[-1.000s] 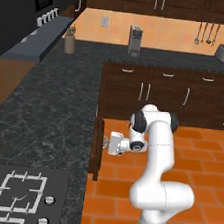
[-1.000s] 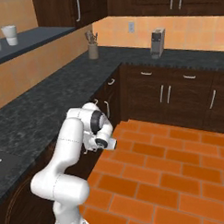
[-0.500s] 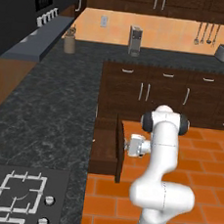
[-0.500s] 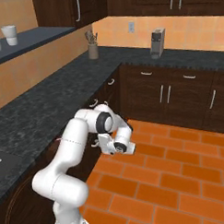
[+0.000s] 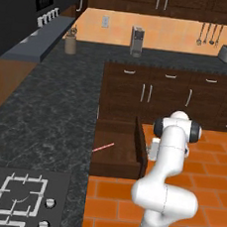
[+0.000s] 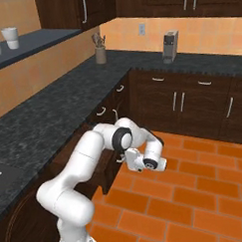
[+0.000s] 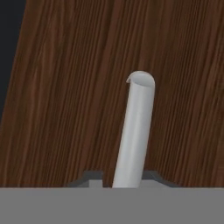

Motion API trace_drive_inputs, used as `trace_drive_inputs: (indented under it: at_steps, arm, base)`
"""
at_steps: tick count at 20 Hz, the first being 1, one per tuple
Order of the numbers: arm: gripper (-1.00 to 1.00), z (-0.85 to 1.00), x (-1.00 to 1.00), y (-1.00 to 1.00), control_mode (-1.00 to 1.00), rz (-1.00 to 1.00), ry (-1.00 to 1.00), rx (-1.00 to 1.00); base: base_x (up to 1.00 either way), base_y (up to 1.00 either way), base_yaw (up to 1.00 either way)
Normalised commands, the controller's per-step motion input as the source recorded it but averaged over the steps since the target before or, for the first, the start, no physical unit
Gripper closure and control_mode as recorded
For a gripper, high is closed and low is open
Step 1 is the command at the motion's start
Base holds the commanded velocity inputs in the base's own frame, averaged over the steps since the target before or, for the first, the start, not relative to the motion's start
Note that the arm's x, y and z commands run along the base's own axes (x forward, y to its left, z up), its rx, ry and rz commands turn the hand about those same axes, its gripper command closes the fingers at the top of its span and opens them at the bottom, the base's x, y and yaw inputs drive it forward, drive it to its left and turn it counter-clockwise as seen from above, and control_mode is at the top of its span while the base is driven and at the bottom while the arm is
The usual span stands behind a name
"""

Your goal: Take a straw from the drawer in front and place it inside the glass cup on the dining counter.

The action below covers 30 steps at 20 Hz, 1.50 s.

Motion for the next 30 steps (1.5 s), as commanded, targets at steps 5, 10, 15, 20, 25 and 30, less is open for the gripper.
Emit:
trace_drive_inputs:
  at_steps: [5, 10, 15, 20, 25, 30]
  arm:
    - [-1.0, 0.36, -0.28, -0.56, -1.0, 0.0, -0.05, 0.0]
    - [-1.0, 0.99, -0.52, -0.4, -1.0, 0.0, -0.11, -0.06]
    - [-1.0, 0.84, -0.45, -0.03, -1.0, -0.07, -0.16, -0.44]
    - [-1.0, 0.6, -0.36, -0.07, -1.0, -0.17, -0.09, -0.6]
    - [-1.0, 0.93, -0.5, -0.05, -1.0, -0.15, -0.06, -0.45]
    - [-1.0, 1.0, -0.4, 0.12, -1.0, -0.08, 0.0, -0.25]
  base:
    - [0.0, 0.0, 0.0]
    - [0.0, 0.0, 0.0]
    - [0.0, 0.0, 0.0]
    - [0.0, 0.0, 0.0]
    - [0.0, 0.0, 0.0]
    - [0.0, 0.0, 0.0]
